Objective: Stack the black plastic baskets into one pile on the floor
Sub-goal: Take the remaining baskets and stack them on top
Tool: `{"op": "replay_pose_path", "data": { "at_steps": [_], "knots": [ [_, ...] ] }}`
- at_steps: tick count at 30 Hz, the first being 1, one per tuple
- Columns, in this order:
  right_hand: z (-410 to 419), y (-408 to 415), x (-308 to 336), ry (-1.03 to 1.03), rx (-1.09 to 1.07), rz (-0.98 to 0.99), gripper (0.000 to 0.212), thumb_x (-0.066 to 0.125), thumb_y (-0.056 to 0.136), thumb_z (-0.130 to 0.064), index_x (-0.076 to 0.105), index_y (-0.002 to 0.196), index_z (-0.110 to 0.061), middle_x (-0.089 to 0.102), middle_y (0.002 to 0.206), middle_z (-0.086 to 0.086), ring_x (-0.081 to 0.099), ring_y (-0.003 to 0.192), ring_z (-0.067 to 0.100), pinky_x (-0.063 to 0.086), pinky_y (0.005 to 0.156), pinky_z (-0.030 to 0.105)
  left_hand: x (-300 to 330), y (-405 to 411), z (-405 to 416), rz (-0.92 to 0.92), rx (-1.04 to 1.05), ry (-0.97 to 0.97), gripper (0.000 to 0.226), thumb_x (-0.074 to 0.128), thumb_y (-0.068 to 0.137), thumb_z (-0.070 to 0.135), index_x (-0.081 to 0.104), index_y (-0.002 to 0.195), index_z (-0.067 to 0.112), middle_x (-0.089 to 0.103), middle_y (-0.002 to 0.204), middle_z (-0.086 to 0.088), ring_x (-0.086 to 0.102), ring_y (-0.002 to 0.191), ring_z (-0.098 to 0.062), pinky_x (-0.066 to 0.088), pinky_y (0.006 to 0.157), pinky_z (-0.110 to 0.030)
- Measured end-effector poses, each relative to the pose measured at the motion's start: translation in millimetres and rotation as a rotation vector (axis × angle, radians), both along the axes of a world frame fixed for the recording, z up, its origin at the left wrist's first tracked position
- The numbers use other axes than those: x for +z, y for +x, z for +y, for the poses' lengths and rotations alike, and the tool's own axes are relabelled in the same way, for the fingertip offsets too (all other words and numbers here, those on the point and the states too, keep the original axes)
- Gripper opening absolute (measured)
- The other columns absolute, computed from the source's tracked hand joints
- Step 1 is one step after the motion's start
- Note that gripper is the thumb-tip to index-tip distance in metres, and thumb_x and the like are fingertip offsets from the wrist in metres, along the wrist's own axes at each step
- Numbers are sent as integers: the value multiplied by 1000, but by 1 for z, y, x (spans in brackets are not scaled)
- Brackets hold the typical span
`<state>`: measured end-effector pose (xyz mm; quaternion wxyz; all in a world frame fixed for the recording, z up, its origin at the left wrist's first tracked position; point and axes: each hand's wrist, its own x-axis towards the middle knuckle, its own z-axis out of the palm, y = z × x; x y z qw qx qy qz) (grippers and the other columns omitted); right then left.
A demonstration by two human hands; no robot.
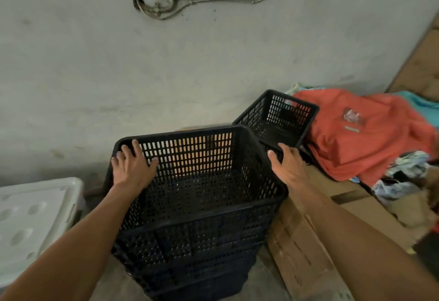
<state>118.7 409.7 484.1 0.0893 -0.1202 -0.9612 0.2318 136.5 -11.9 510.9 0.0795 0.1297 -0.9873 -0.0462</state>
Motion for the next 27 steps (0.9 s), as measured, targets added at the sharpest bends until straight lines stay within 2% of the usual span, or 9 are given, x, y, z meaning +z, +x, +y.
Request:
{"op": "replay_pose_path", "data": {
  "at_steps": [3, 7, 9, 14, 19, 22, 24, 27],
  "knots": [
    [35, 4, 10, 25, -45, 58, 61, 44, 95, -57, 45, 143, -20, 49, 136, 19, 50, 122, 41, 41, 102, 50, 32, -26, 80, 97, -165, 107, 83, 40, 94, 57, 13, 154, 7, 33, 150, -25, 35, 134, -43, 32, 108, -53],
    [94, 4, 20, -73, -149, 91, 56, 52, 95, -51, 49, 139, -16, 50, 134, 22, 50, 122, 41, 42, 100, 47, 66, -53, 200, 183, -368, 208, 76, 44, 95, 51, 18, 152, 9, 45, 140, -23, 46, 125, -38, 46, 94, -50],
    [125, 0, 20, -69, -166, 81, 58, 52, 94, -52, 48, 141, -18, 48, 138, 22, 49, 124, 41, 41, 101, 46, 73, -67, 259, 173, -429, 252, 74, 45, 94, 50, 21, 151, 9, 47, 136, -21, 47, 123, -37, 48, 91, -49],
    [205, -37, 11, 48, -131, 46, 62, 55, 90, -55, 44, 143, -25, 43, 142, 21, 48, 127, 41, 43, 102, 51, 48, -113, 379, 35, -470, 248, 80, 45, 93, 53, 18, 153, 9, 37, 145, -22, 38, 131, -40, 42, 98, -51],
    [279, -120, -19, 171, 1, -2, 61, 62, 88, -49, 46, 139, -19, 47, 137, 22, 44, 128, 43, 43, 100, 52, -21, -179, 449, -184, -309, 279, 82, 46, 93, 53, 16, 153, 6, 32, 148, -22, 34, 133, -41, 39, 101, -50],
    [309, -177, -39, 254, 114, -71, 67, 65, 83, -49, 46, 141, -19, 50, 132, 18, 46, 125, 40, 38, 104, 54, -65, -216, 468, -291, -112, 421, 87, 48, 93, 53, 9, 154, 4, 26, 151, -24, 31, 135, -43, 37, 106, -51],
    [321, -215, -51, 326, 184, -142, 77, 68, 80, -50, 40, 146, -22, 46, 138, 15, 44, 128, 35, 34, 107, 53, -89, -236, 476, -342, 23, 539, 92, 48, 93, 55, 1, 154, 4, 21, 153, -25, 32, 135, -42, 37, 107, -51],
    [324, -265, -71, 339, 298, -187, 88, 75, 78, -44, 31, 153, -27, 33, 152, 16, 33, 138, 34, 32, 112, 46, -119, -258, 480, -361, 136, 675, 102, 50, 91, 58, -10, 154, 4, 25, 154, -23, 35, 135, -41, 38, 106, -48]
  ]
}}
